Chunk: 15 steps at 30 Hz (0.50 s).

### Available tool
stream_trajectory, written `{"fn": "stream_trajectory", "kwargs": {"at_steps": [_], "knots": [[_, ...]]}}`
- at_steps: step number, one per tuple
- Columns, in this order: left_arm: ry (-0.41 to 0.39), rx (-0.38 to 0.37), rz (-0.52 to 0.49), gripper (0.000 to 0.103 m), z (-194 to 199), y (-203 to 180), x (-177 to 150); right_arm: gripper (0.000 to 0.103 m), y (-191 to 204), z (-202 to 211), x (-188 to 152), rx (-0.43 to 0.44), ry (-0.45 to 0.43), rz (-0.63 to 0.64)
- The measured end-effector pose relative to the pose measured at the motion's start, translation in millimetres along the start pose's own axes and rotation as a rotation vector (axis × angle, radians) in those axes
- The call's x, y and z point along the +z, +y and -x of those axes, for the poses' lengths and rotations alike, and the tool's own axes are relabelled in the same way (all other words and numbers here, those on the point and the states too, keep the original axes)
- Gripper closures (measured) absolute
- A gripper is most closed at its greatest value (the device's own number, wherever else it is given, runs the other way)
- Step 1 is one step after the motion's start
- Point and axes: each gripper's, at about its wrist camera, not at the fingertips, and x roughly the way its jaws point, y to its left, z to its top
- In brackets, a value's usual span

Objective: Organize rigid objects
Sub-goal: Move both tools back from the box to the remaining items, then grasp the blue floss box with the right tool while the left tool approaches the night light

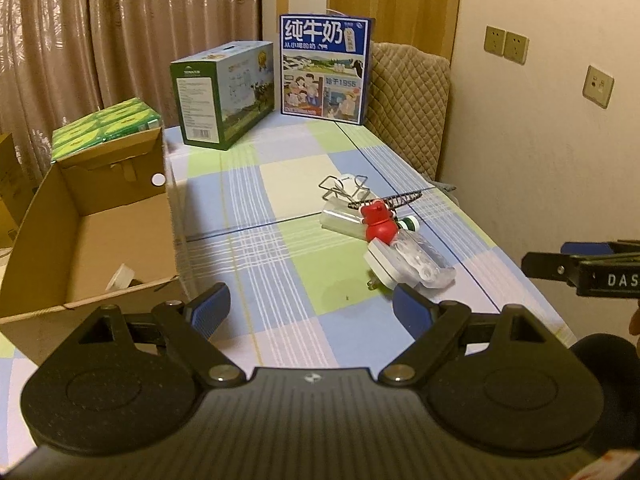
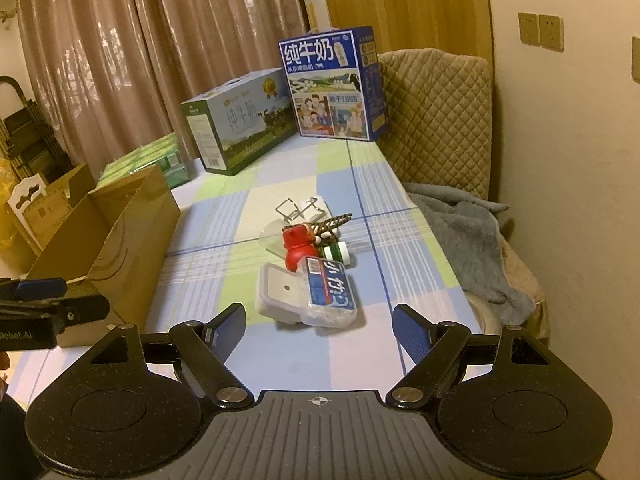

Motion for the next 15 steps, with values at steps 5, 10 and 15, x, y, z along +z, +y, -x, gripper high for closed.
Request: {"fn": "stream_trajectory", "kwargs": {"at_steps": [5,10,15], "knots": [[0.021,-0.007,-0.015,0.017,-19,-6,1,0.025,-1,-19,8,0.009,0.026,0.041],[0.043,-0.013,-0.032,0.017,-42,-11,3,0.025,-8,-49,19,0.038,0.078,0.081],[0.064,-0.018,-0.049,0.017,-64,-16,5,0.025,-13,-87,27,0.045,0.153,0.120]]}}
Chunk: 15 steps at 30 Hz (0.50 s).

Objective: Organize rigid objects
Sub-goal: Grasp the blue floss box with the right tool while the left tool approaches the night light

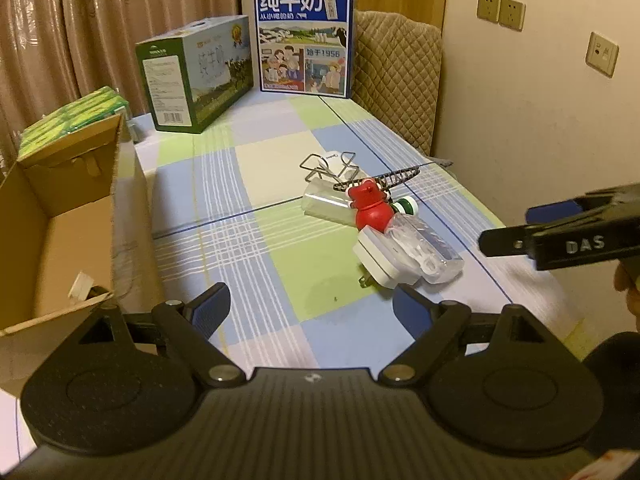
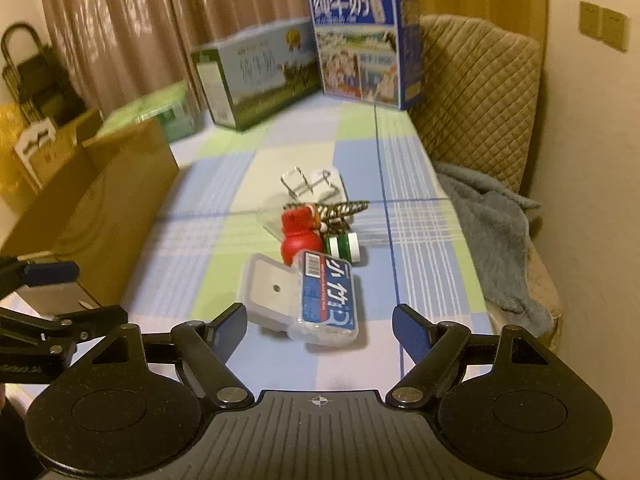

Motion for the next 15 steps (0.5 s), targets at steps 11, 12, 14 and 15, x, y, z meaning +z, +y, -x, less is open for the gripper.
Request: {"fn": "stream_trajectory", "kwargs": {"at_steps": [11,12,14,15], "knots": [[0.036,-0.017,-0.017,0.017,-43,-6,4,0.036,-15,-70,15,0.074,0.148,0.015],[0.040,-0.020,-0.017,0.017,-46,-6,4,0.038,-18,-76,16,0.074,0.161,0.010],[0.045,-0.025,-0.019,0.017,-51,-7,4,0.040,-22,-86,16,0.079,0.180,-0.004],[0.047,-0.026,-0.020,0.017,-52,-8,4,0.040,-25,-91,16,0.084,0.190,-0.016]]}}
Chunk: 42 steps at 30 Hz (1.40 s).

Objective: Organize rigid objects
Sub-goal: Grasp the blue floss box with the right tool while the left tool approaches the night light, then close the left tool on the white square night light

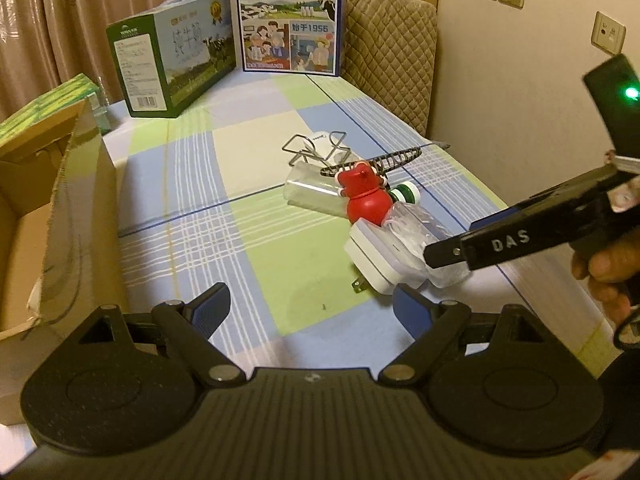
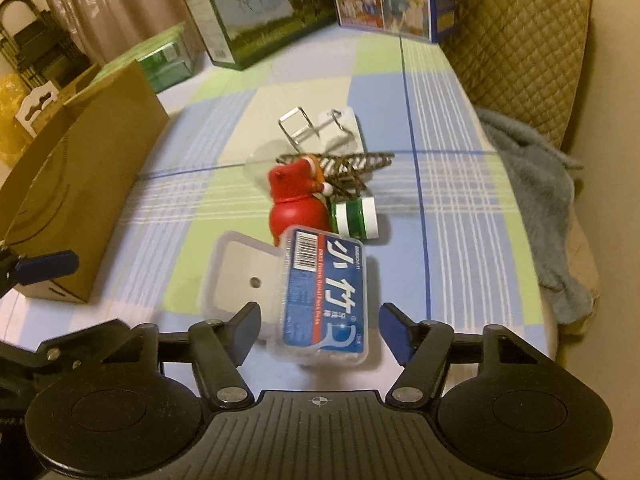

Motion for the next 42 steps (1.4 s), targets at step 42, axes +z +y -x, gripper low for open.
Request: {"fn": "stream_trajectory", "kwargs": {"at_steps": [42], "knots": [[-0.005,-0.135,-0.539,0.024,-90,-47,3,0.049,-11,0,-9,-0.022,0.001,0.041]]}}
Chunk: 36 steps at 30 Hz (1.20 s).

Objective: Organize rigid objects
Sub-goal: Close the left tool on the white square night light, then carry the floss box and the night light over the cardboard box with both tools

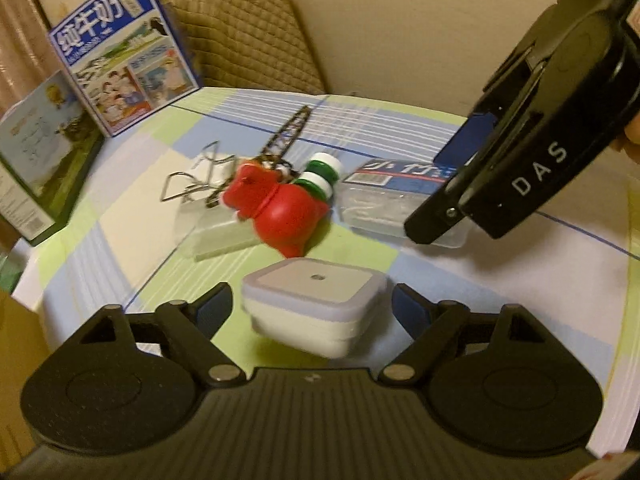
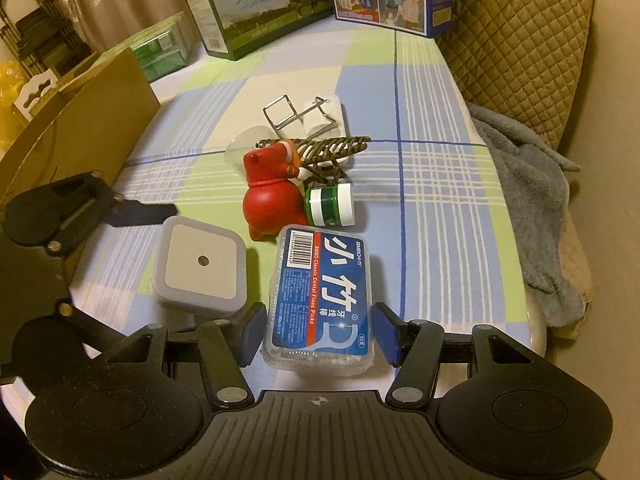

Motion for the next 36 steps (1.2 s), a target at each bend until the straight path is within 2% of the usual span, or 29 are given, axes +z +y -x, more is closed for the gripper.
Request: {"fn": "stream_trajectory", "kwargs": {"at_steps": [1,5,9,14,20,23,28,29,33,36], "knots": [[0.007,-0.009,0.002,0.030,-2,0,1,0.049,0,0,0,0.001,0.000,-0.001],[0.021,-0.026,0.040,0.030,2,0,0,0.049,1,1,0,-0.005,0.004,-0.003],[0.058,0.050,0.108,0.030,20,-5,-10,0.048,8,0,0,-0.034,0.022,0.039],[0.067,0.080,0.210,0.030,38,-7,-27,0.048,14,-8,0,-0.030,0.036,0.056],[0.037,0.055,0.198,0.030,41,-5,-35,0.048,17,-13,1,-0.051,0.042,0.059],[0.022,0.022,0.193,0.030,41,-2,-34,0.044,17,-16,1,-0.064,0.047,0.061],[0.042,-0.025,0.185,0.030,36,4,-32,0.043,16,-22,0,-0.067,0.057,0.053],[0.049,-0.026,0.186,0.033,35,4,-32,0.043,16,-23,0,-0.069,0.058,0.052],[0.058,-0.027,0.218,0.037,38,6,-34,0.044,16,-24,-2,-0.072,0.056,0.043],[0.061,-0.025,0.275,0.040,42,9,-36,0.049,18,-23,-2,-0.075,0.048,0.044]]}}
